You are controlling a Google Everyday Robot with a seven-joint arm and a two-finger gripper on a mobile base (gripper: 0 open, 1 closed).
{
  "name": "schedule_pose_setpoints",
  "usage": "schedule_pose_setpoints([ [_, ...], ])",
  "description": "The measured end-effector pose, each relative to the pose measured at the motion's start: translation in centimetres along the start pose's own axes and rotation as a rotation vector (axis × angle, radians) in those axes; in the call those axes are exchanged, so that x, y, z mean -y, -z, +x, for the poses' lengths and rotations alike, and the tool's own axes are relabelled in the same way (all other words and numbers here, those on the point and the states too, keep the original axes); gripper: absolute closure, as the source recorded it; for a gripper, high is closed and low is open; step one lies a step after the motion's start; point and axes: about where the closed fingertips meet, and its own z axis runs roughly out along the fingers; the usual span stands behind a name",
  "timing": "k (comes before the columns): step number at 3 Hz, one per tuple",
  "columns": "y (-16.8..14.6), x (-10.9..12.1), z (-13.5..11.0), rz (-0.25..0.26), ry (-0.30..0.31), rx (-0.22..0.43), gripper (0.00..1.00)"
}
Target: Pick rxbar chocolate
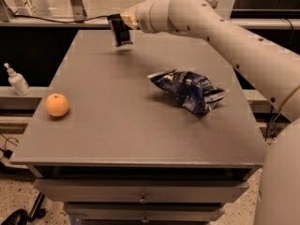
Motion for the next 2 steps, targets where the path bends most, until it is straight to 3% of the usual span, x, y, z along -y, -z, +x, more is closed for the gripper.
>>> schedule_pose_setpoints([
  [1, 3.86, -1.09, -3.78, 0.013, 0.022, 0.075, 1.00],
  [2, 3.90, -1.16, -3.88, 0.012, 0.022, 0.077, 1.00],
])
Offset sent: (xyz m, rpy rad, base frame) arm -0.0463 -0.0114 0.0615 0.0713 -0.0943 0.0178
